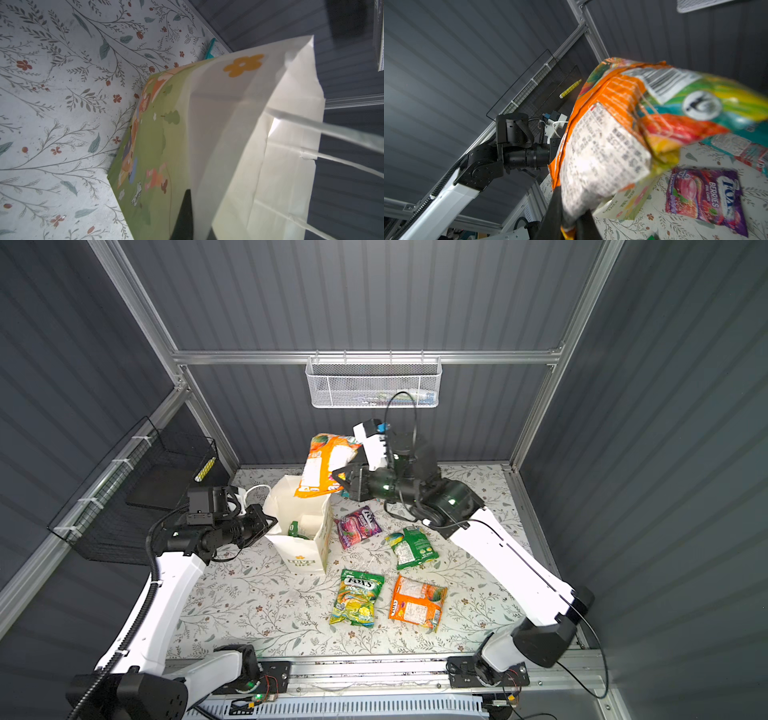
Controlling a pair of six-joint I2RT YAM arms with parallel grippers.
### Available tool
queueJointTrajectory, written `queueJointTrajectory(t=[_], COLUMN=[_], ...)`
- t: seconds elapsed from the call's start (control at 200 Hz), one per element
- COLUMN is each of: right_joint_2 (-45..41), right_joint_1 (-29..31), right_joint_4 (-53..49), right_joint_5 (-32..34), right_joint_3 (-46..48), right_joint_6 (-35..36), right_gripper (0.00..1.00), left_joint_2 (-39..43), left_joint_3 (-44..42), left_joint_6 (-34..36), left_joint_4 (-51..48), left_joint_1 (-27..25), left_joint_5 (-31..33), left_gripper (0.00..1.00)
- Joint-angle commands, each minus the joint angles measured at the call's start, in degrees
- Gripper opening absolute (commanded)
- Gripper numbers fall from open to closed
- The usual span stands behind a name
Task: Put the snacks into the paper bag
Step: 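Lift the orange packet with the right gripper and move it over the bag, then release the orange packet into the bag and withdraw the right gripper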
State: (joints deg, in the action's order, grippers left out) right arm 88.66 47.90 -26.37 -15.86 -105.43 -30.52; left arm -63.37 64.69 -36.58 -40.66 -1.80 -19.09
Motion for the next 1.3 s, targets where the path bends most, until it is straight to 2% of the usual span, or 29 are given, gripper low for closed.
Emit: queueJointTrajectory(t=[0.0,0.145,0.31,0.545,0.775,1.106,1.296], right_joint_2=[4.4,10.4,17.7,25.2,26.9,29.0,30.3], right_joint_1=[3.7,7.0,8.7,10.0,11.0,12.1,12.4], right_joint_4=[-3.7,-7.8,-13.1,-16.4,-18.2,-18.9,-19.2], right_joint_5=[5.4,10.8,12.9,13.6,14.4,10.5,10.5], right_joint_3=[-5.9,-10.7,-17.5,-24.3,-24.5,-25.4,-25.9], right_joint_6=[3.0,3.7,4.7,4.7,4.6,5.1,4.6], right_gripper=[0.0,0.0,0.0,0.0,0.0,0.0,0.02], left_joint_2=[4.0,6.7,9.2,6.6,11.2,13.2,13.5], left_joint_3=[-1.6,-3.4,-6.1,-4.8,-6.0,-8.1,-8.2], left_joint_6=[-1.3,0.6,0.5,2.2,2.8,3.3,3.7], left_joint_4=[1.9,0.9,3.4,1.8,1.0,2.4,2.4], left_joint_1=[-0.9,-2.3,-2.3,-2.3,-2.5,-2.3,-2.3], left_joint_5=[1.5,6.7,4.0,0.6,6.9,4.8,5.0], left_gripper=[0.0,0.0,0.0,0.0,0.0,0.0,0.0])
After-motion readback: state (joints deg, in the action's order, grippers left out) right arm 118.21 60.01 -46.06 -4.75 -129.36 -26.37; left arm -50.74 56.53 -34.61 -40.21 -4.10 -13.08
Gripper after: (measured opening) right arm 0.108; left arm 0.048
